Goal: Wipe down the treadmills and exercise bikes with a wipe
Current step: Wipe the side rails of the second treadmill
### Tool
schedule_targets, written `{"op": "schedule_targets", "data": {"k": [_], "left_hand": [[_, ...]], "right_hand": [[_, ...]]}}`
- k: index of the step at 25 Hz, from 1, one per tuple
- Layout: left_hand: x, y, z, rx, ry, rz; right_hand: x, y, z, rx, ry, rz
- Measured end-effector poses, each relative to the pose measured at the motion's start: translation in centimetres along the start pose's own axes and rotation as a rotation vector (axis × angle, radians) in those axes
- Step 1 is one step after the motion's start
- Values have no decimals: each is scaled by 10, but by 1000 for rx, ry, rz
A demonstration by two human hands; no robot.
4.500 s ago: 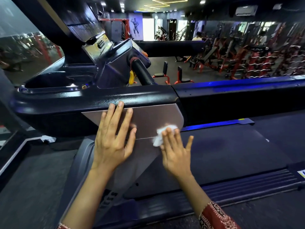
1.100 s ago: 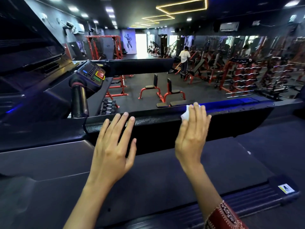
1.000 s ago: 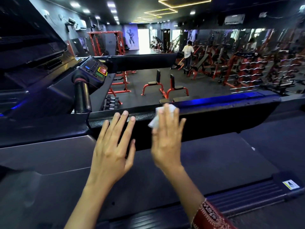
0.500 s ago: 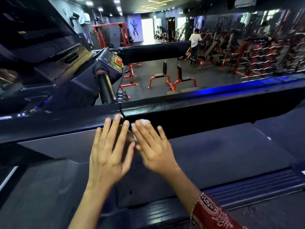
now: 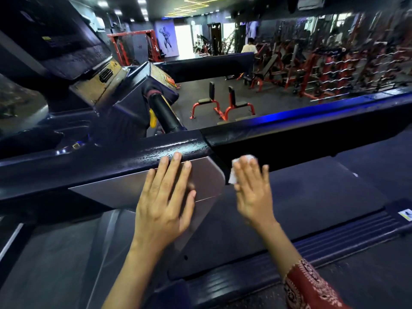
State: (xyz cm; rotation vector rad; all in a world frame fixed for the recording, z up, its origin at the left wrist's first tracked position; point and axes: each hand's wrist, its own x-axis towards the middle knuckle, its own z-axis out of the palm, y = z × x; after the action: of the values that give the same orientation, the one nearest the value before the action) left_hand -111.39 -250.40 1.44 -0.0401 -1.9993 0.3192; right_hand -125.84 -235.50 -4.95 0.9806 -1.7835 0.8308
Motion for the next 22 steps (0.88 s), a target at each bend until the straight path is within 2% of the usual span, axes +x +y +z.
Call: {"op": "schedule_targets", "data": {"k": [2, 3, 4, 7, 8, 9, 12, 13, 14, 15, 17, 18, 19, 22], "left_hand": [[1, 2, 3, -35, 14, -12], [1, 4, 4, -52, 20, -19], [2, 5, 5, -64, 25, -25], [1, 10, 7, -92, 26, -46], [0, 11, 8, -98, 24, -53], [0, 12, 8, -98, 25, -58], [3, 17, 12, -93, 39, -66], [5, 21, 15, -97, 40, -70], [7, 25, 17, -99, 40, -72], [10, 30, 20, -95, 40, -68], [15, 39, 26, -76, 39, -54], [18, 42, 28, -65, 40, -51], [21, 46, 31, -55, 44, -57], [28, 55, 37, -33, 53, -84]], "right_hand": [[20, -11, -4, 73, 40, 301], [33, -25, -3, 131, 51, 385], [41, -39, -1, 172, 38, 382], [13, -35, 5, 94, -80, 52], [-3, -19, 1, 42, -93, 17], [-13, -3, -4, 15, -78, 66], [11, 14, -13, 136, 56, 491], [28, 9, -14, 184, 92, 559], [39, 2, -14, 194, 89, 535], [41, -1, -12, 154, 52, 411], [17, 11, -9, 8, -50, 58], [1, 26, -11, -55, -62, -37], [-9, 43, -15, -83, -39, -16], [18, 69, -29, 112, 136, 483]]}}
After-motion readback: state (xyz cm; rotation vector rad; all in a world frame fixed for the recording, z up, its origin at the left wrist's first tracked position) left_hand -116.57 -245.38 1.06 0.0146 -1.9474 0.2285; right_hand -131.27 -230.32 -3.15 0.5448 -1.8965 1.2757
